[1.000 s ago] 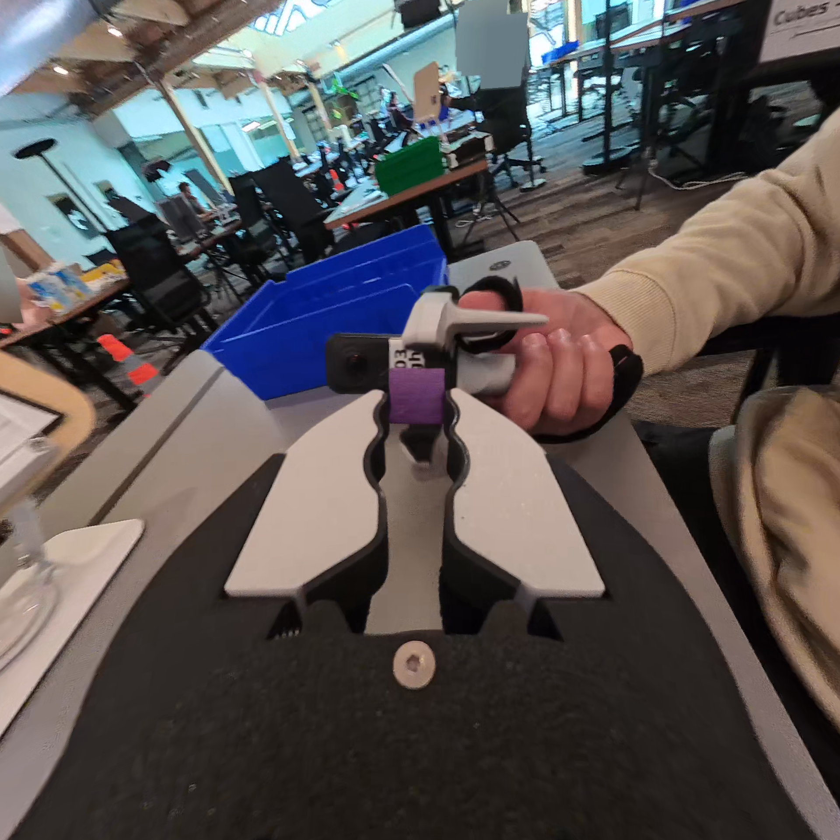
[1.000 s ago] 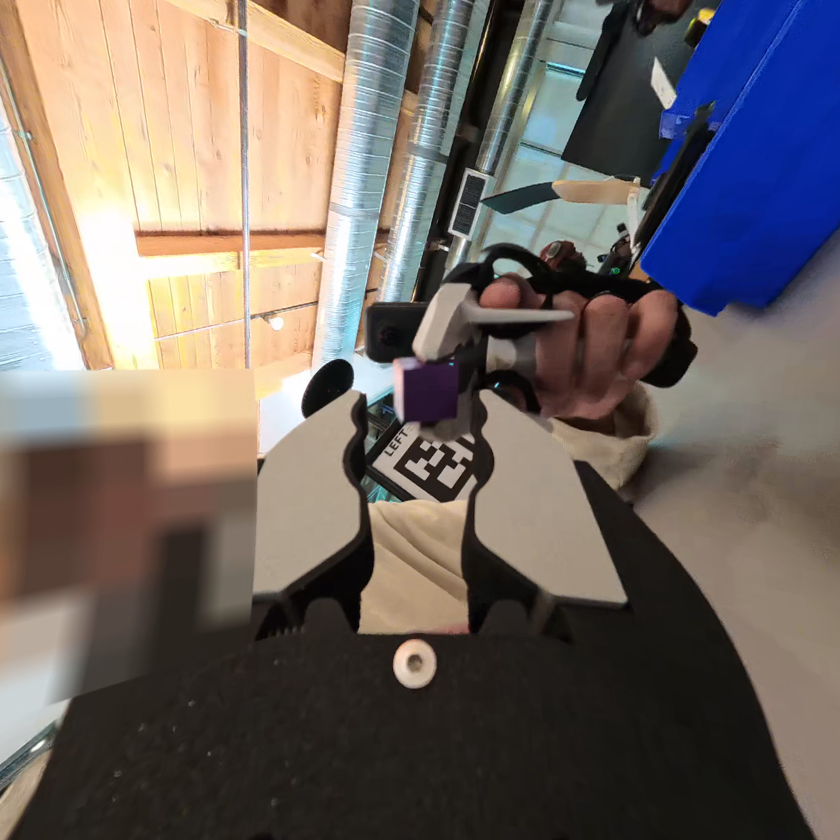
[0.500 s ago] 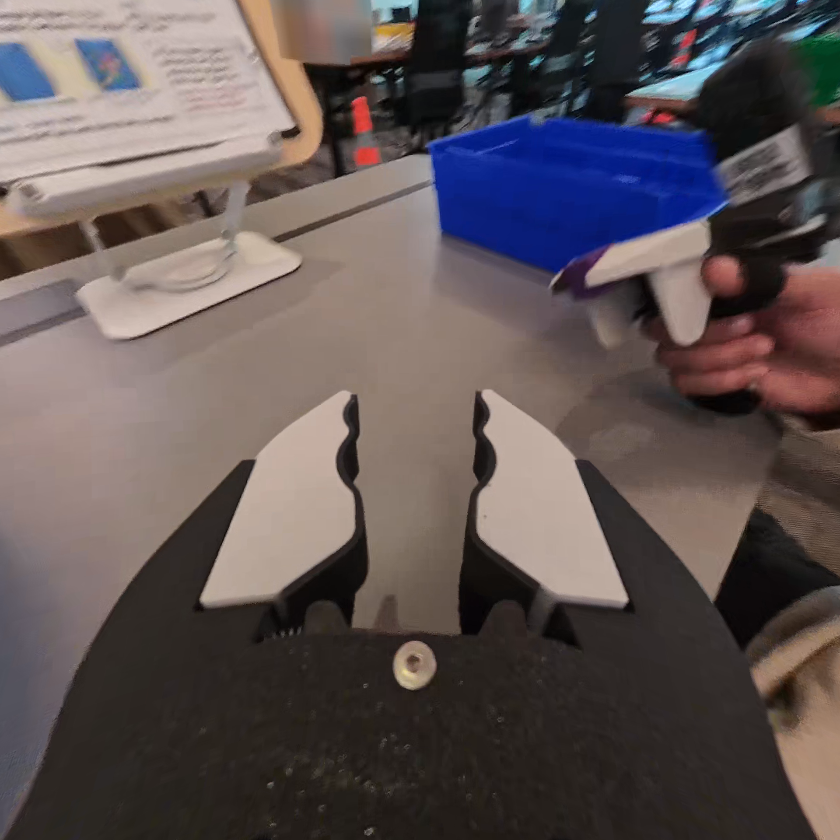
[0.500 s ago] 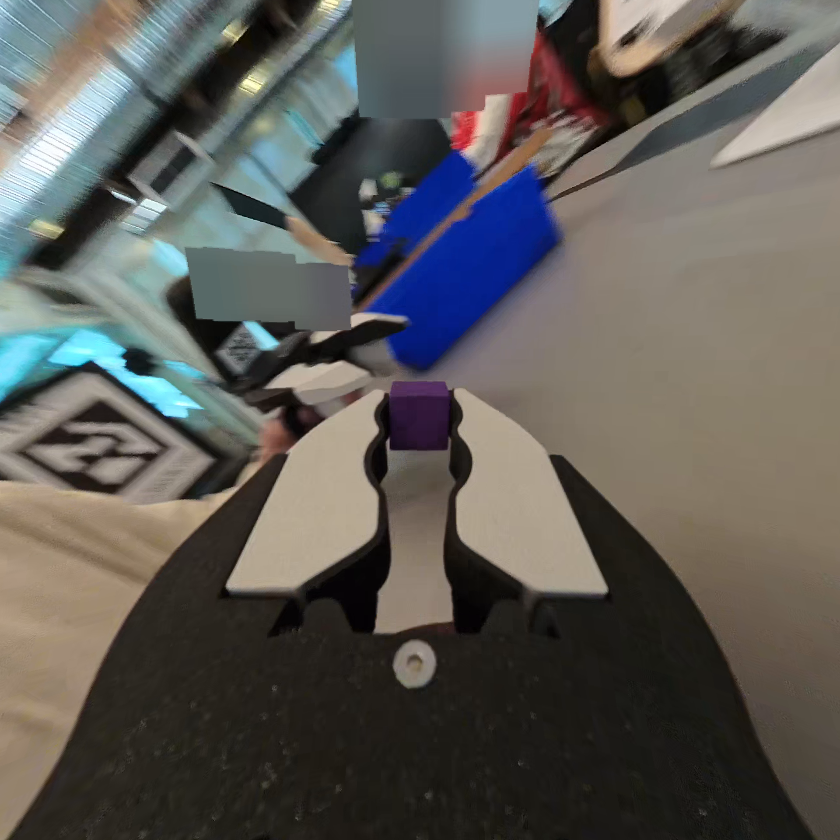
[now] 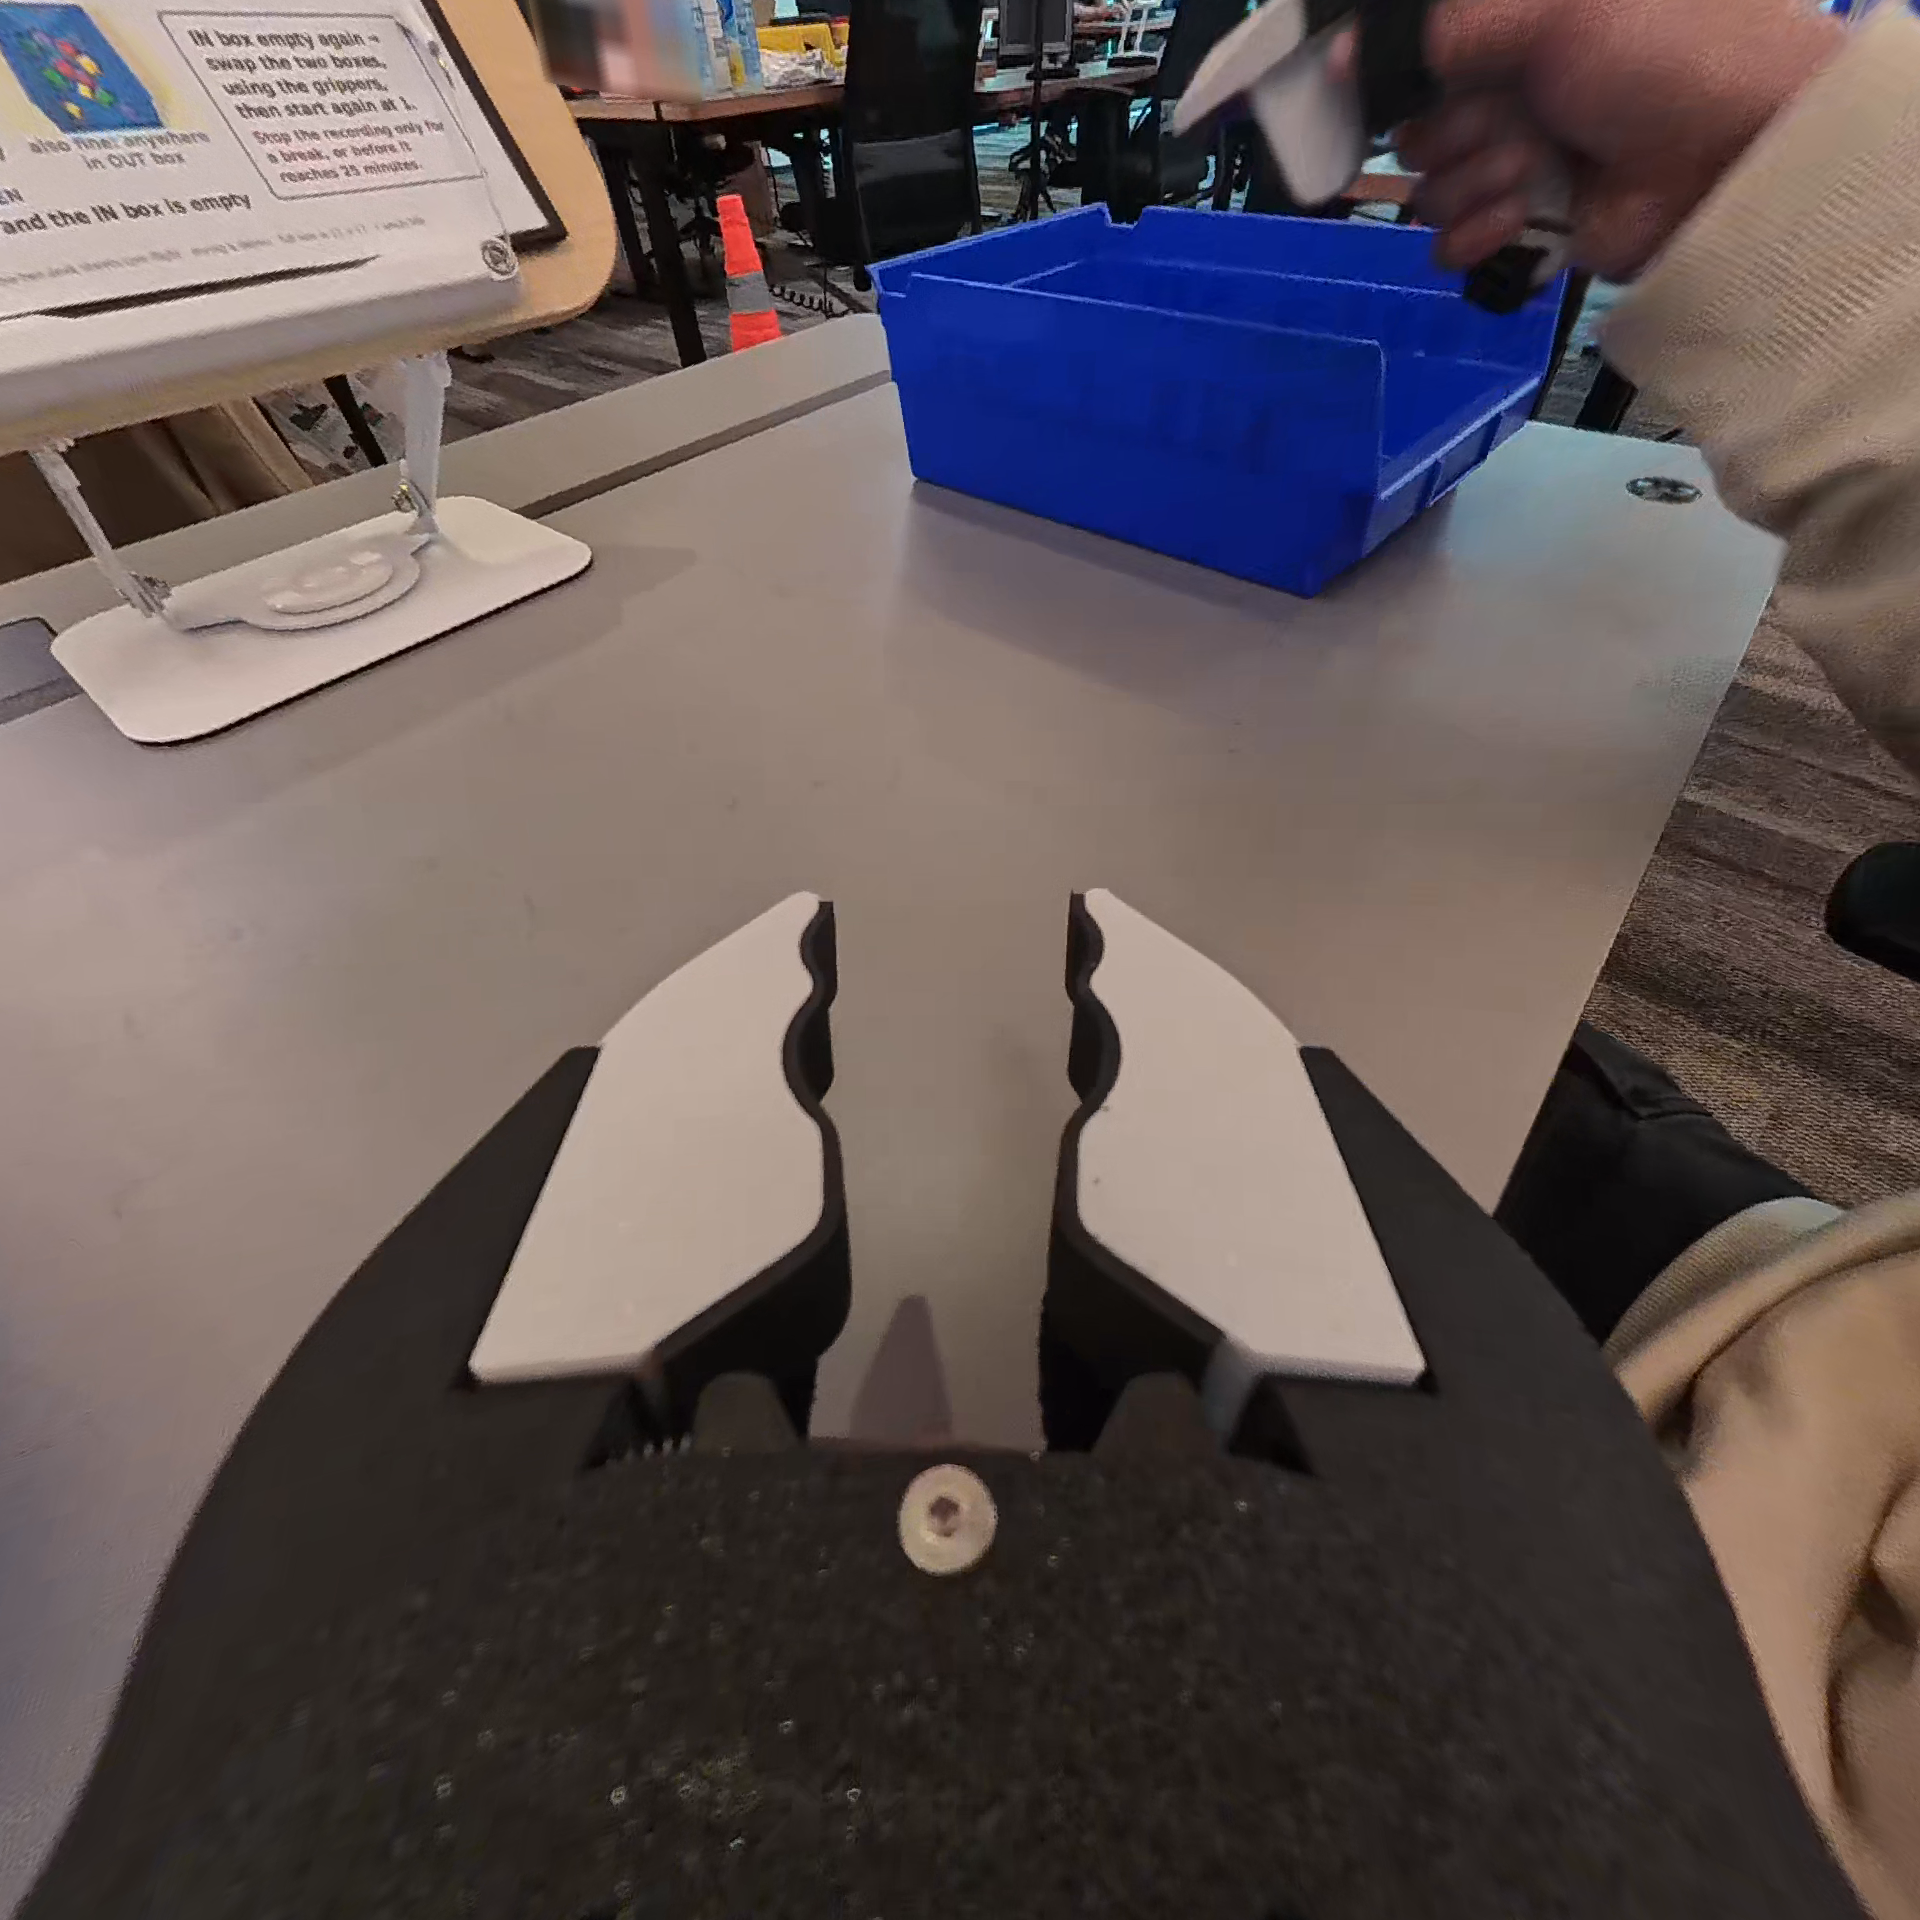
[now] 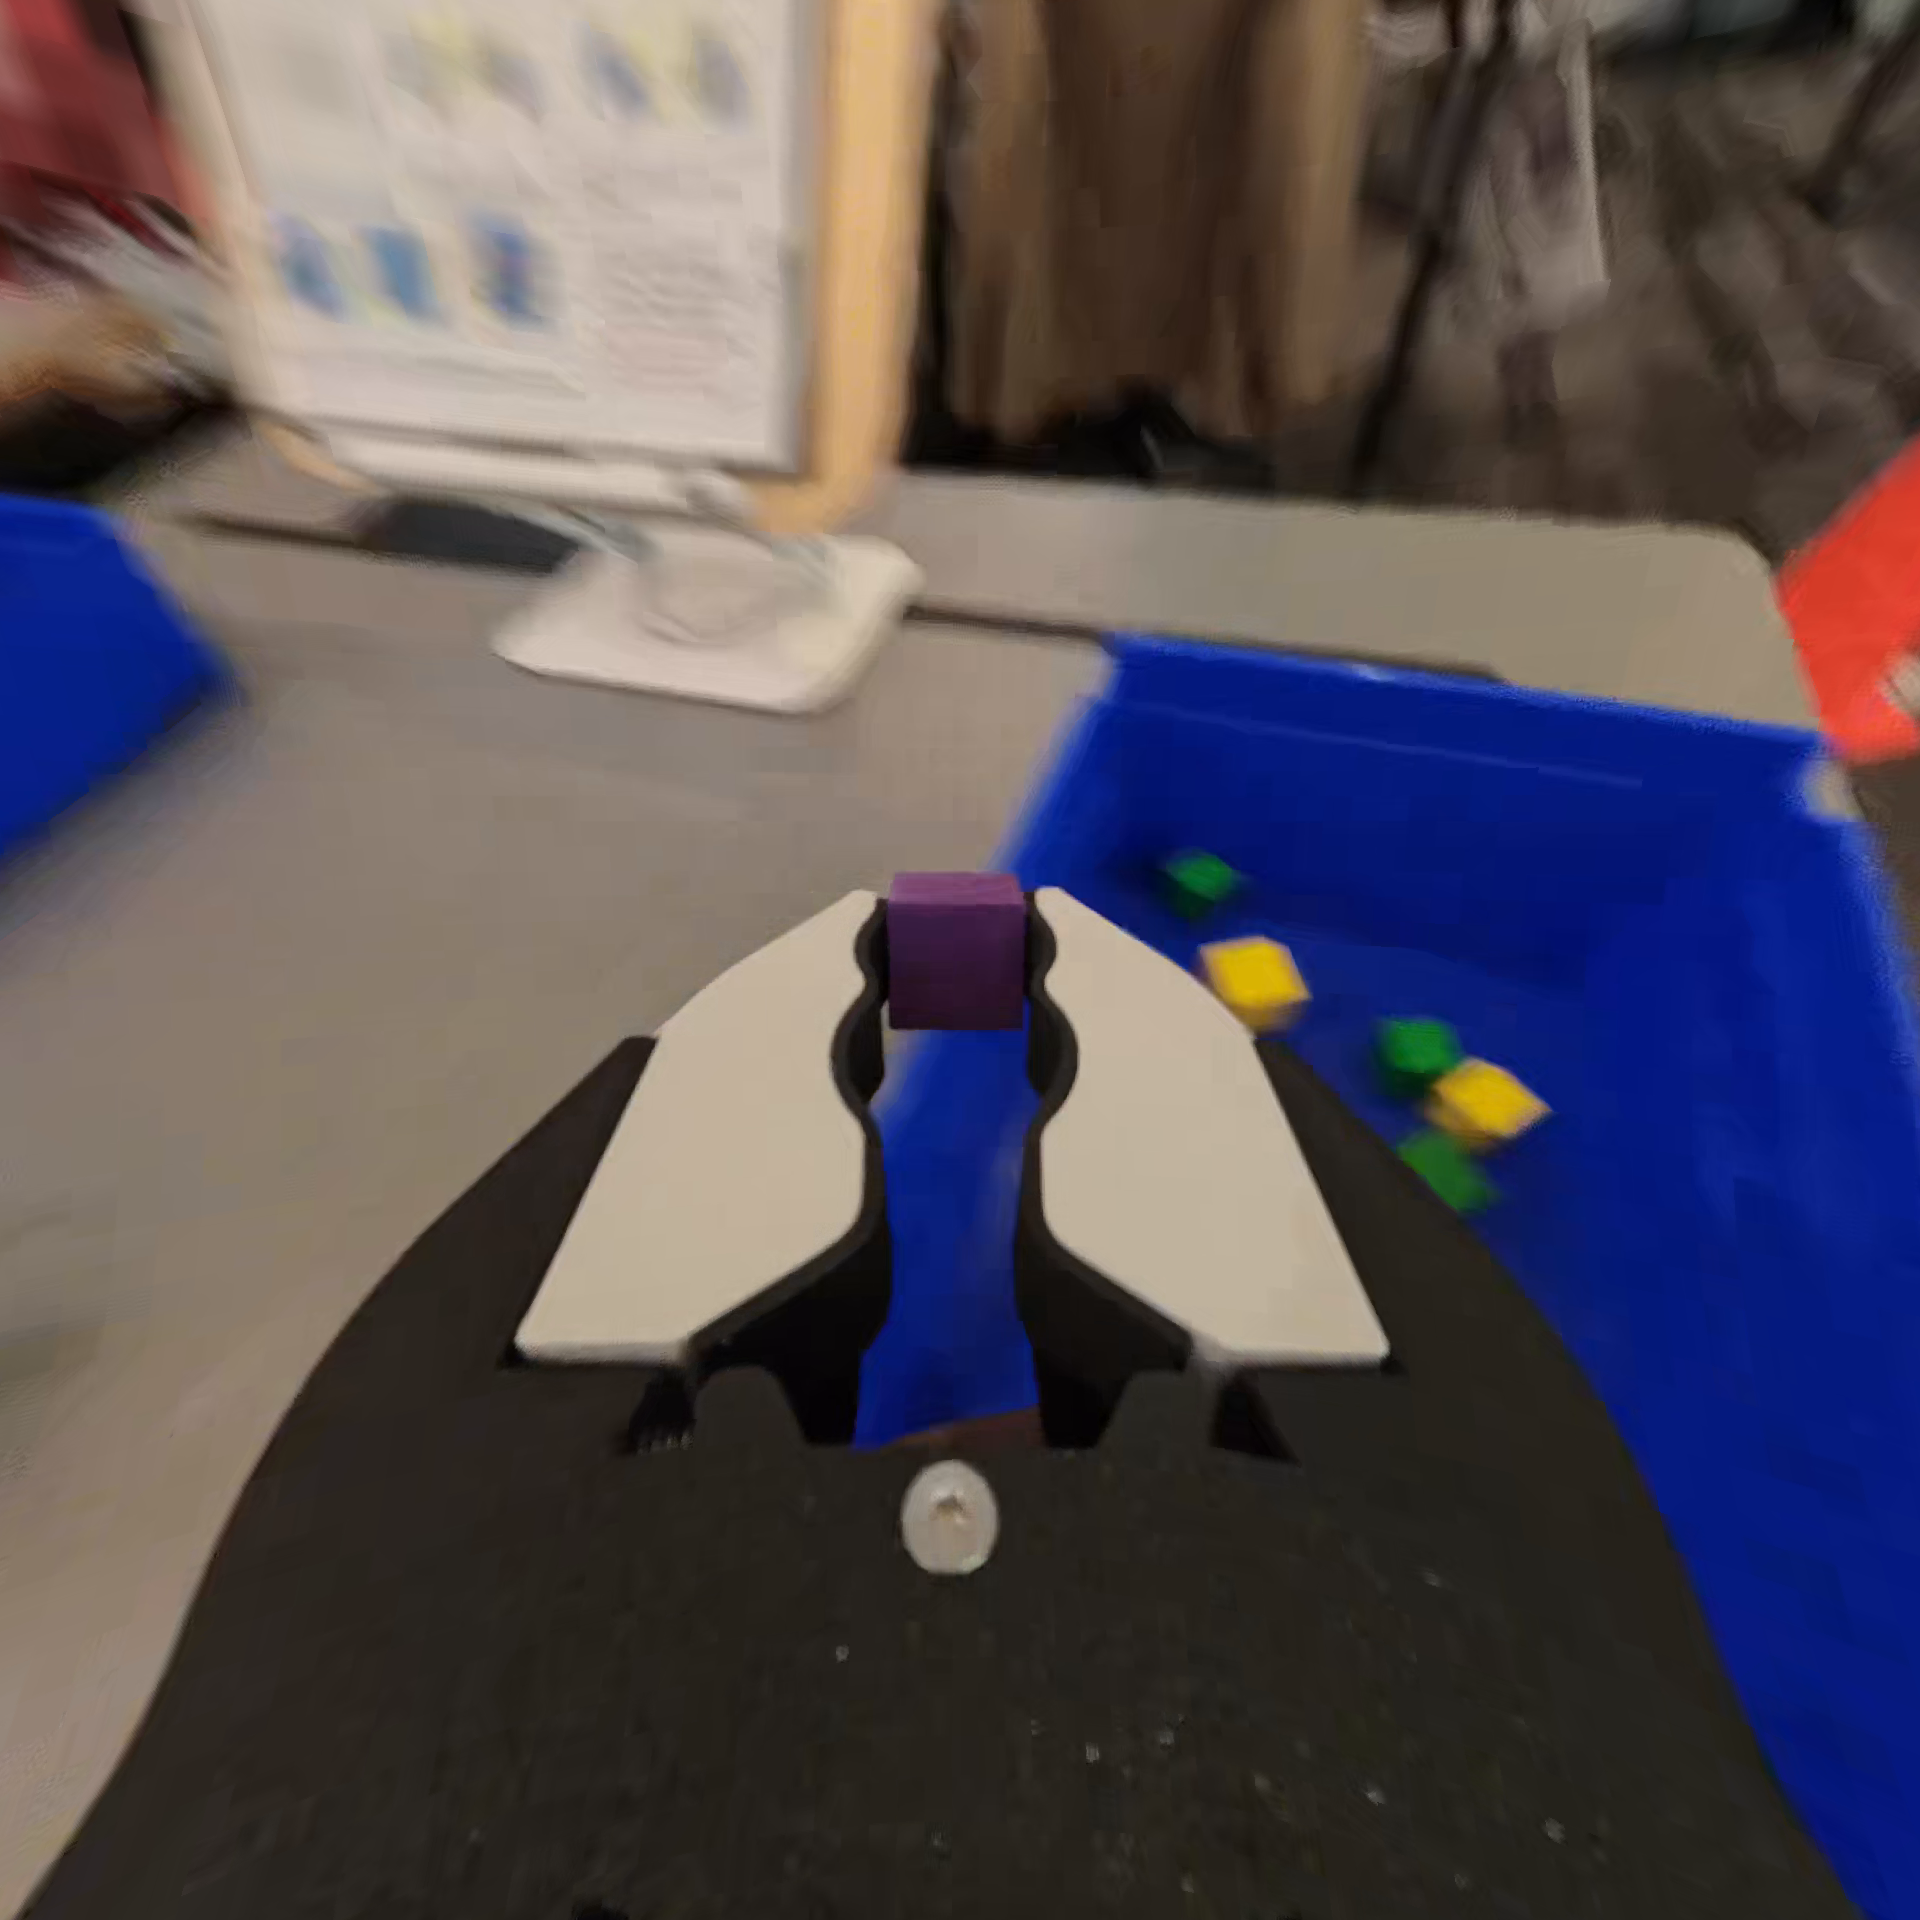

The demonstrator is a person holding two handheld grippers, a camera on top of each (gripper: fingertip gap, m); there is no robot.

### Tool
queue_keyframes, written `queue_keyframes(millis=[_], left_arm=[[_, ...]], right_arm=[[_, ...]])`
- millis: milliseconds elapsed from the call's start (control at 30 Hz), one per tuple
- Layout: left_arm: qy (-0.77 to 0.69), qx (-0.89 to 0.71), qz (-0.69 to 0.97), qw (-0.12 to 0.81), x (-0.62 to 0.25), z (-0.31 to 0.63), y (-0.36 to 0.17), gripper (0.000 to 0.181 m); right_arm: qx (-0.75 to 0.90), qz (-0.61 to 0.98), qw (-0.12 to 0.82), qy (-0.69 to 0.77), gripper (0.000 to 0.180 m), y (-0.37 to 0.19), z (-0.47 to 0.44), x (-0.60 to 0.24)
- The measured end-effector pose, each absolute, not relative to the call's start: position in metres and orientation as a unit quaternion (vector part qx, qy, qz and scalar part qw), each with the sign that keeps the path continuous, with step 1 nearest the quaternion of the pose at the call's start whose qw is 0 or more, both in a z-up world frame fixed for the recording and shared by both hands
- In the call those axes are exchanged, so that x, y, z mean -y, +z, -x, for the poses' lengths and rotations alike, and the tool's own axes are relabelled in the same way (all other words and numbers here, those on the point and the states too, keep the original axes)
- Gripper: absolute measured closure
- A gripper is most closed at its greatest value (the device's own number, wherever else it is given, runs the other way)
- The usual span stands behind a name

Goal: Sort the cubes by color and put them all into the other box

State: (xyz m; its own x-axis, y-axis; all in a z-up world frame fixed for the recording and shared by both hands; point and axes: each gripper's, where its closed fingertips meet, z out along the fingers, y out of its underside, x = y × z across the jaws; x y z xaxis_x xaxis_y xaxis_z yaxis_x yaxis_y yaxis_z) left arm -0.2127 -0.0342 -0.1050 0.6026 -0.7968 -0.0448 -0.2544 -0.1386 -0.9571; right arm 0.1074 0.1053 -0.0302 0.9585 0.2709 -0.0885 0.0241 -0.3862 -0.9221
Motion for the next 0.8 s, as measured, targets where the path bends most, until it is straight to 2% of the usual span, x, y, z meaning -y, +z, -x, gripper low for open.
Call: queue_keyframes(millis=[133, 200, 300, 400, 467, 567, 633, 733, 800], left_arm=[[-0.272, -0.357, 0.715, 0.536, 0.031, 0.214, -0.103, 0.139], [-0.286, -0.353, 0.718, 0.528, 0.032, 0.215, -0.103, 0.139], [-0.280, -0.353, 0.723, 0.523, 0.030, 0.218, -0.108, 0.139], [-0.279, -0.354, 0.727, 0.518, 0.029, 0.221, -0.112, 0.139], [-0.283, -0.351, 0.730, 0.514, 0.030, 0.222, -0.114, 0.139], [-0.286, -0.349, 0.732, 0.511, 0.031, 0.224, -0.113, 0.139], [-0.280, -0.349, 0.730, 0.517, 0.030, 0.226, -0.112, 0.139], [-0.268, -0.341, 0.730, 0.528, 0.026, 0.230, -0.108, 0.139], [-0.260, -0.332, 0.734, 0.532, 0.022, 0.234, -0.108, 0.139]], right_arm=[[0.022, 0.933, 0.359, 0.003, 0.156, -0.111, -0.215, -0.187], [0.010, 0.962, 0.273, -0.002, 0.156, -0.145, -0.235, -0.204], [-0.001, 0.977, 0.210, -0.030, 0.156, -0.172, -0.251, -0.214], [-0.005, 0.979, 0.193, -0.061, 0.155, -0.180, -0.257, -0.219], [-0.006, 0.979, 0.191, -0.075, 0.147, -0.181, -0.258, -0.220], [0.015, 0.963, 0.246, -0.109, 0.146, -0.150, -0.254, -0.219], [0.041, 0.934, 0.345, -0.087, 0.147, -0.105, -0.223, -0.209], [0.098, 0.840, 0.532, 0.032, 0.148, -0.028, -0.129, -0.152], [0.133, 0.766, 0.611, 0.151, 0.151, -0.004, -0.054, -0.089]])
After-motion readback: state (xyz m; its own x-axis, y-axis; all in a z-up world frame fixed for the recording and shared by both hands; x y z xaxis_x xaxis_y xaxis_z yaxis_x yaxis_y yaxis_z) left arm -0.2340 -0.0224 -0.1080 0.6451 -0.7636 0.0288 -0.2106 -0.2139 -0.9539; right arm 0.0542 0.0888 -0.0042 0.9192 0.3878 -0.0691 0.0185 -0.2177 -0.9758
